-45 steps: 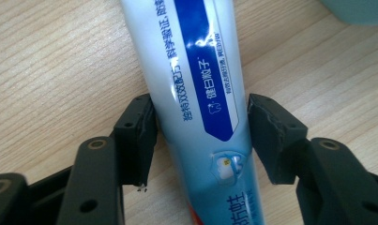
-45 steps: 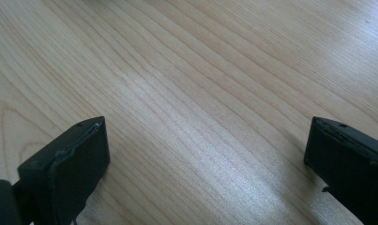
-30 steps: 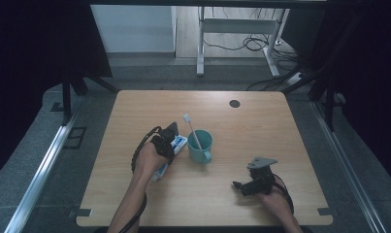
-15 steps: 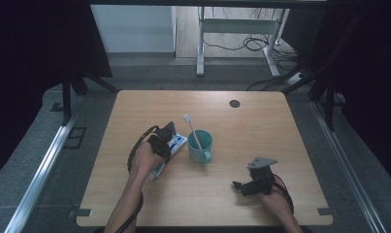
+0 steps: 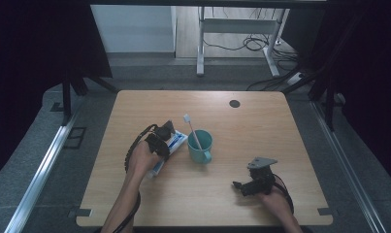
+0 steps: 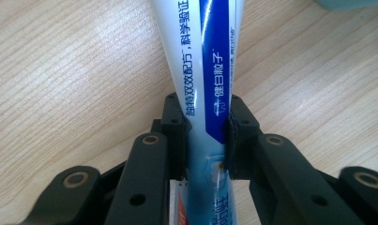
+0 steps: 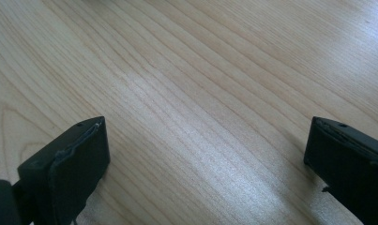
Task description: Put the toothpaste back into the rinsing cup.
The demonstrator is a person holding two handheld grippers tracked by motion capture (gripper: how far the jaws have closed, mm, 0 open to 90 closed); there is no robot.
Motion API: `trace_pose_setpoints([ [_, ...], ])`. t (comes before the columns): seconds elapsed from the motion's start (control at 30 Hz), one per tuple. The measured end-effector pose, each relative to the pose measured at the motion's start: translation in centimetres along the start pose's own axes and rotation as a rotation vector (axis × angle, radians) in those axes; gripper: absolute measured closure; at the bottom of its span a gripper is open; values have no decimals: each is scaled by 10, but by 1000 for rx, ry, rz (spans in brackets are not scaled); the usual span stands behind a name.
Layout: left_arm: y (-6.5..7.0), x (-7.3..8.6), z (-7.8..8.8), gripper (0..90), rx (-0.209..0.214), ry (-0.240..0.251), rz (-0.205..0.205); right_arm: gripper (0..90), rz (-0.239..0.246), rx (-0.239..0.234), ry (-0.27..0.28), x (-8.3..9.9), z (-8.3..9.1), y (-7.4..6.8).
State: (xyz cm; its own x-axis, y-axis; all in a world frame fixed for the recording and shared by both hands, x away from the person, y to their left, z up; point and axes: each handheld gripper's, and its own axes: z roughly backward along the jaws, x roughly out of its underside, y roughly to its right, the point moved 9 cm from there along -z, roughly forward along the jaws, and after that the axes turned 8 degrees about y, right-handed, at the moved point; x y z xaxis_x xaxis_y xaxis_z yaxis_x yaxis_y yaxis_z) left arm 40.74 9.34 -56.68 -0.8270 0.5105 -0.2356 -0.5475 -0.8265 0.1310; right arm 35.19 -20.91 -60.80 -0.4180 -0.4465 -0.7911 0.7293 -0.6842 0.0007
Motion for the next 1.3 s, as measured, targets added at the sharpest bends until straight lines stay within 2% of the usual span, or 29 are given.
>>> trace_pose_setpoints([
  [0.3,-6,2,7,734,-6,37,-7,1,0,0,0,0,0,0],
  [0.73,-9,2,18,734,-3,137,-6,1,0,0,0,0,0,0],
  [0.9,-10,1,23,735,-2,173,-23,1,0,0,0,0,0,0],
  [0.93,-9,1,23,735,-1,186,-10,1,0,0,0,0,0,0],
  [1.3,-11,4,33,735,14,269,-18,1,0,0,0,0,0,0],
])
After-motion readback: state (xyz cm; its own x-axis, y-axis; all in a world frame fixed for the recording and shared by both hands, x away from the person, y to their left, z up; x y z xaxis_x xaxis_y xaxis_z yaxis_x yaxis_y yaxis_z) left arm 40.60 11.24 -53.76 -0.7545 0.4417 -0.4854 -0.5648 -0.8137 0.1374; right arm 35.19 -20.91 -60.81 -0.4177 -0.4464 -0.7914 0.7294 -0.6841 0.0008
